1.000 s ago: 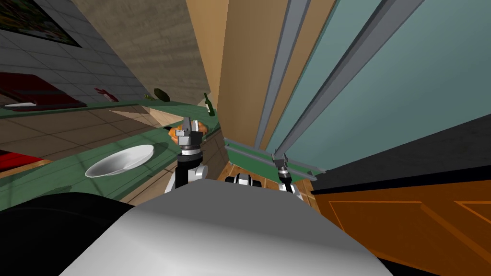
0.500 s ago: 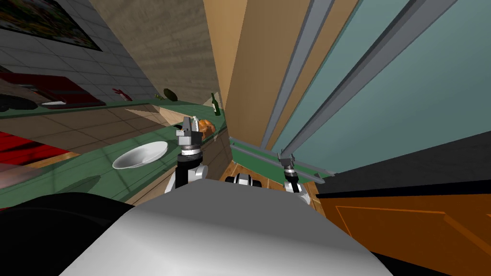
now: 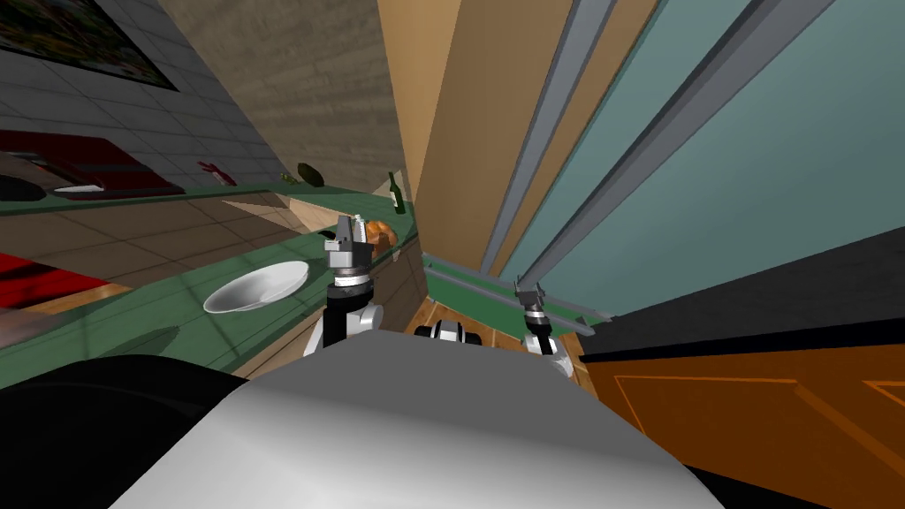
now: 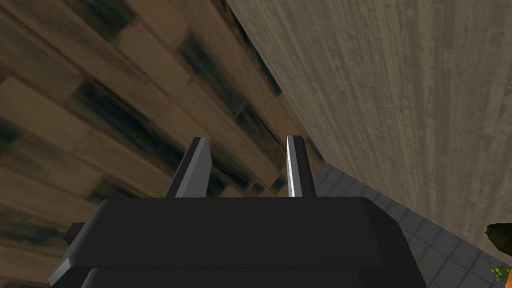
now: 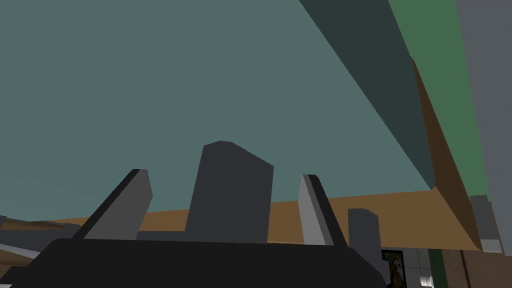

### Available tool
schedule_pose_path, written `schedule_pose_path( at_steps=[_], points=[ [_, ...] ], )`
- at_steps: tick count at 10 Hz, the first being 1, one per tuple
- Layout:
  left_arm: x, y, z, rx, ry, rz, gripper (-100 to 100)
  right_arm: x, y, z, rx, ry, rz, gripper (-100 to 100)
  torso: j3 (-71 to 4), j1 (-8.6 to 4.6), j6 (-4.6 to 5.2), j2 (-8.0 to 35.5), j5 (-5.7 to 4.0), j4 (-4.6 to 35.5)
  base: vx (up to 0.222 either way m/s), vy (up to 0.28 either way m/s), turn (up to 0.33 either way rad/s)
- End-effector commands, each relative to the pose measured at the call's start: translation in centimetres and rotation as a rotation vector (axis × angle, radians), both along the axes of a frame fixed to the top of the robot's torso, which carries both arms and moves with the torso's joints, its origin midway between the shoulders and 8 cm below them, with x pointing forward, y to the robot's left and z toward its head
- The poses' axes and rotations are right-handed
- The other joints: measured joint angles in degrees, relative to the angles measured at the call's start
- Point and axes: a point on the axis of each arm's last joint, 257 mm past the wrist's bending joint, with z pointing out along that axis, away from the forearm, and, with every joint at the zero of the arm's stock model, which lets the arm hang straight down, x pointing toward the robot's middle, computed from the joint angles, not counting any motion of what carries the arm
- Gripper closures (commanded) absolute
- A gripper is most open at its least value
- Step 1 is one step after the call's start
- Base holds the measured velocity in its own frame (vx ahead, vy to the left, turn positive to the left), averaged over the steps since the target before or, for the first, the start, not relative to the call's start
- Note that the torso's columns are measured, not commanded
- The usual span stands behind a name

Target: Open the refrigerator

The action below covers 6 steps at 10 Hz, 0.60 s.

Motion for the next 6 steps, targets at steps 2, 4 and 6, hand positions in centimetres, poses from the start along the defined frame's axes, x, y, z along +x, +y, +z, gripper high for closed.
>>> schedule_pose_path(
  at_steps=[2, 4, 6],
  points=[
    [0.0, 0.0, 0.0, 0.0, 0.0, 0.0, 0, -1.2, 6.1, -2.1, -0.007, 0.021, 0.057, 100, -0.18, 0.18, -0.13, -0.34, -0.05, -0.21, 0.035, -0.124, -0.064],
    [0.0, 0.0, 0.0, 0.0, 0.0, 0.0, 0, -1.7, 8.3, -2.4, -0.007, 0.022, 0.074, 100, -0.18, 0.25, -0.02, -0.43, -0.14, -0.42, 0.031, -0.083, -0.074],
    [0.0, 0.0, 0.0, 0.0, 0.0, 0.0, 0, -2.2, 10.5, -2.5, -0.006, 0.021, 0.089, 100, -0.15, 0.11, -0.01, -0.43, -0.17, -0.45, 0.051, -0.107, -0.113]
  ],
)
